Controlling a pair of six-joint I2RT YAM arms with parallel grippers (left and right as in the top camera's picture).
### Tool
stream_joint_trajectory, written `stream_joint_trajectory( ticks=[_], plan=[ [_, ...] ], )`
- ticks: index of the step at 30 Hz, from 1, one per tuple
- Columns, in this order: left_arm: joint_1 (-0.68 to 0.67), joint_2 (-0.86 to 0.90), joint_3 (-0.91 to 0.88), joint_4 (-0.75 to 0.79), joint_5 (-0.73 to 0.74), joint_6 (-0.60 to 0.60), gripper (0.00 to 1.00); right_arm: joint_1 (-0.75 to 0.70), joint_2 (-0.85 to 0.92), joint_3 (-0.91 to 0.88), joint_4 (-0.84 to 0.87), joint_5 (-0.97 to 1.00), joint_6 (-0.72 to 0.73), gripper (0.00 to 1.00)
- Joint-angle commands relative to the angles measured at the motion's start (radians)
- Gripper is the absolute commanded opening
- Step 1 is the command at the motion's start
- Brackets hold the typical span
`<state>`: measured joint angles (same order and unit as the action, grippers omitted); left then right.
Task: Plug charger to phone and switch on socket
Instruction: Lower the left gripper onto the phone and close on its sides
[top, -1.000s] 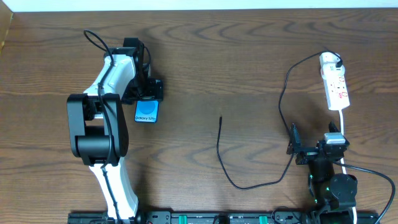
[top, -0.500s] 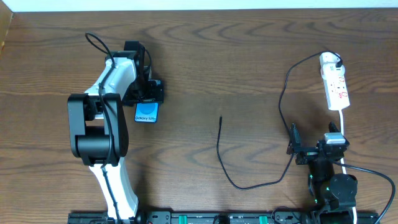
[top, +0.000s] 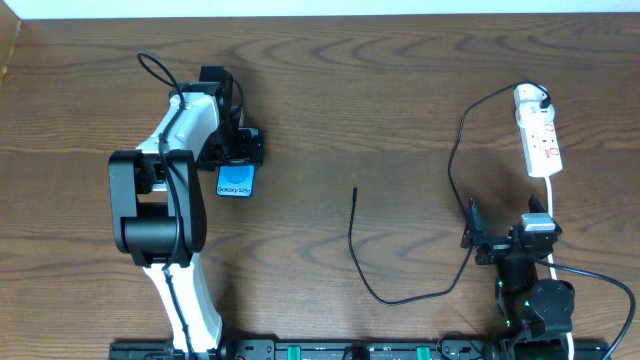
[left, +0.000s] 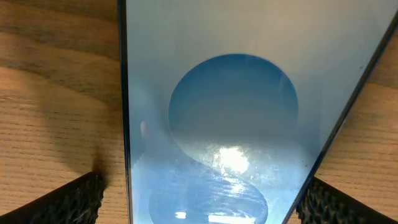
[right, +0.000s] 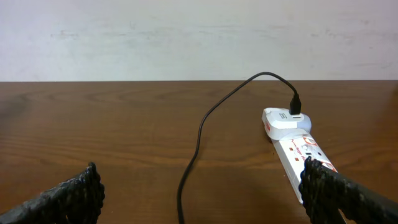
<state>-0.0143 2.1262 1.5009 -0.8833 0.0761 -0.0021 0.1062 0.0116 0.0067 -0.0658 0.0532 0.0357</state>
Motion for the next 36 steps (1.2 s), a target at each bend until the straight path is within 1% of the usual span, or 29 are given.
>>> stream_joint_trajectory(
  ticks=[1,11,21,26,32,36],
  plan=[
    [0.002,0.004,-0.014,0.007,0.018,0.005,0.98,0.005,-0.006,-0.001,-0.002,0.008,-0.015,0.99],
    [-0.006,0.004,-0.014,0.013,0.037,0.005,0.98,0.005,-0.006,-0.001,-0.002,0.008,-0.015,0.99],
    [-0.047,0.004,-0.014,0.014,0.043,0.009,0.98,0.005,-0.006,-0.001,-0.003,0.008,-0.015,0.99],
    [-0.048,0.004,-0.014,0.014,0.009,0.009,0.98,0.005,-0.006,-0.001,-0.002,0.008,-0.015,0.99],
    [-0.048,0.004,-0.014,0.016,0.008,0.009,0.98,0.005,-0.006,-0.001,-0.002,0.008,-0.015,0.99],
    [-0.048,0.004,-0.025,0.048,-0.016,0.010,0.98,0.005,-0.006,-0.001,-0.003,0.008,-0.015,0.99]
  ],
)
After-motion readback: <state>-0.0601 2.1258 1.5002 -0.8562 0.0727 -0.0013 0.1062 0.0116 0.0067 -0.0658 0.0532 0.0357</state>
